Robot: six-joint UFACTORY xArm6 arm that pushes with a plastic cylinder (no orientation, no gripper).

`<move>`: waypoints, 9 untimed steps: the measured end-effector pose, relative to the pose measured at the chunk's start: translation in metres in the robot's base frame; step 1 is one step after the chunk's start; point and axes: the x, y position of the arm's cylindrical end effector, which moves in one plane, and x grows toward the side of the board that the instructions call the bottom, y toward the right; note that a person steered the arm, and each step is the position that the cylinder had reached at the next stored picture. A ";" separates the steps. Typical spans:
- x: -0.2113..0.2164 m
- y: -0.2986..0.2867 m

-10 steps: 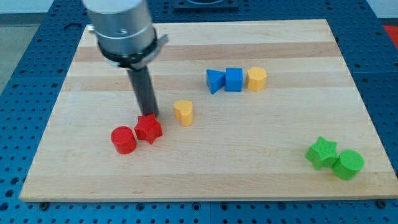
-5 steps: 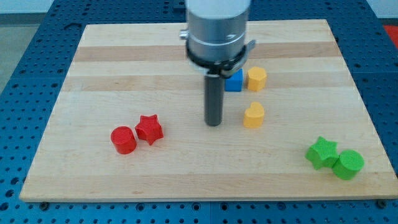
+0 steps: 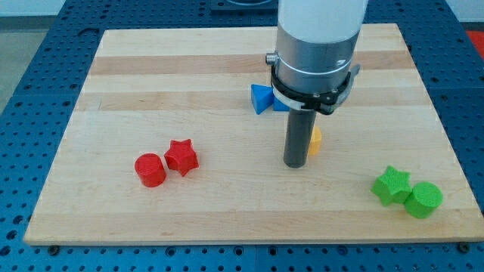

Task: Slide the yellow heart below the blue cube

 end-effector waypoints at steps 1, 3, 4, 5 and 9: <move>-0.020 -0.001; -0.030 -0.002; -0.001 0.009; 0.005 0.064; -0.019 0.059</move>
